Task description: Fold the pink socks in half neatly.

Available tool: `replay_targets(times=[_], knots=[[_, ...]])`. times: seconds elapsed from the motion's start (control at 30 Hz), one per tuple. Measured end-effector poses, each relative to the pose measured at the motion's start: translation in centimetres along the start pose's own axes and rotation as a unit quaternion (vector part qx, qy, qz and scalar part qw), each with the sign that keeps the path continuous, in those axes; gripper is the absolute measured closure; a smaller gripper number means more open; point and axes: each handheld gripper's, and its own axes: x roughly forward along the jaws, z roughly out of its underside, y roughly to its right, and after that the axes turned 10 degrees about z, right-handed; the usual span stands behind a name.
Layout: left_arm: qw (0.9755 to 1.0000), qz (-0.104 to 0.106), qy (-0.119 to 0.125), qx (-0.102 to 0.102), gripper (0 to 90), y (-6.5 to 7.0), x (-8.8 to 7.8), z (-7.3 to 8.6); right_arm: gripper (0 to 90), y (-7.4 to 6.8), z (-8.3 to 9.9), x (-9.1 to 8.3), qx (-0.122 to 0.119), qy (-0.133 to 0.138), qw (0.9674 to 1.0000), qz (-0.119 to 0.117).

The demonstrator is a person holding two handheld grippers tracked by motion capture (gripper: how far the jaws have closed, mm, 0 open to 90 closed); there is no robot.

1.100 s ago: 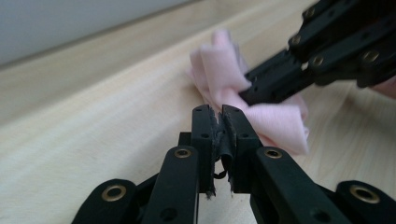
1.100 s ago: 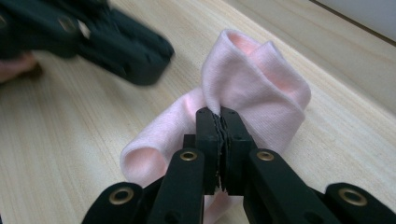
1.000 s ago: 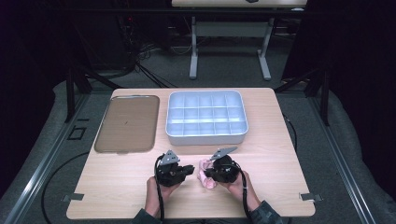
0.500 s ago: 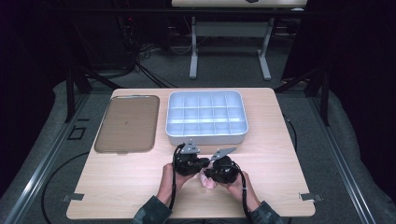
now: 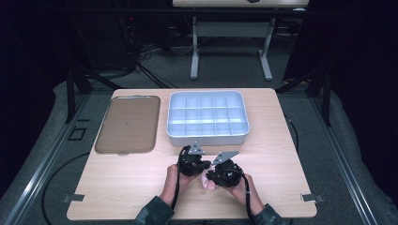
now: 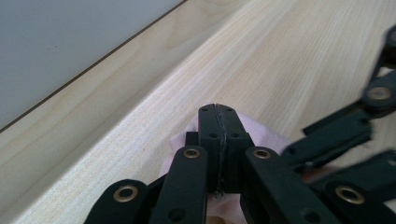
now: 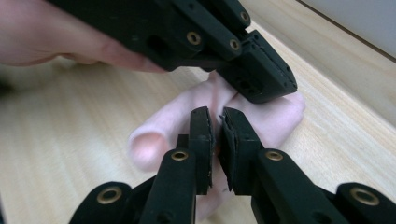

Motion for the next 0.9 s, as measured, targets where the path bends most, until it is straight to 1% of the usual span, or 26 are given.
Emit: replay_targets(times=[0.03, 0.17, 0.2, 0.3, 0.4, 0.43, 0.47, 0.5, 0.57, 0.7, 0.77, 0.8, 0.87, 0.9], knots=[[1.0000, -0.002, 0.000, 0.001, 89.9, 0.0, 0.0, 0.0, 82.0, -0.1, 0.1, -0.1, 0.001, 0.004, 1.0000, -0.001], [1.0000, -0.004, 0.003, -0.003, 89.9, 0.1, 0.1, 0.1, 82.2, -0.6, 0.4, -0.4, -0.010, 0.006, 0.9999, -0.006], [1.0000, -0.004, 0.003, -0.004, 89.9, 0.1, 0.1, 0.1, 82.3, -0.8, 0.5, -0.5, -0.012, 0.014, 0.9998, -0.006], [1.0000, -0.002, 0.004, -0.005, 89.9, 0.1, 0.1, 0.1, 82.6, -1.1, 0.5, -0.3, -0.023, 0.009, 0.9997, -0.009], [1.0000, -0.002, 0.005, -0.006, 89.9, 0.0, 0.1, 0.1, 83.2, -1.2, 0.7, 0.2, -0.024, 0.005, 0.9996, -0.012], [1.0000, -0.001, 0.006, -0.007, 89.9, 0.0, 0.0, 0.1, 83.4, -1.2, 0.7, 0.3, -0.028, 0.002, 0.9995, -0.012], [0.9999, 0.000, 0.007, -0.009, 89.8, -0.1, 0.0, 0.2, 83.6, -1.2, 0.7, 0.4, -0.028, 0.002, 0.9996, -0.010], [0.9999, 0.000, 0.007, -0.009, 89.8, -0.1, 0.0, 0.2, 83.8, -1.1, 0.8, 0.5, -0.026, 0.001, 0.9996, -0.012], [0.9999, 0.000, 0.007, -0.009, 89.8, -0.1, -0.2, 0.2, 84.1, -1.0, 0.9, 0.6, -0.023, 0.000, 0.9997, -0.012], [0.9998, 0.001, 0.012, -0.018, 88.8, -0.2, -0.7, 0.2, 84.4, -0.9, 0.9, 0.7, -0.019, 0.002, 0.9997, -0.016], [0.9997, 0.003, 0.014, -0.017, 86.4, -0.1, -1.0, 0.1, 84.3, -0.8, 0.9, 0.7, -0.020, 0.000, 0.9996, -0.020], [0.9997, -0.001, 0.016, -0.016, 85.6, 0.0, -1.2, 0.0, 84.4, -0.7, 0.9, 0.7, -0.019, 0.000, 0.9996, -0.022], [0.9997, -0.001, 0.022, -0.014, 83.9, 0.3, -1.7, -0.3, 84.4, -0.6, 0.8, 0.7, -0.020, -0.002, 0.9994, -0.029], [0.9996, -0.006, 0.026, -0.010, 83.2, 0.6, -2.1, -0.4, 84.4, -0.5, 0.7, 0.7, -0.027, -0.005, 0.9992, -0.030]])
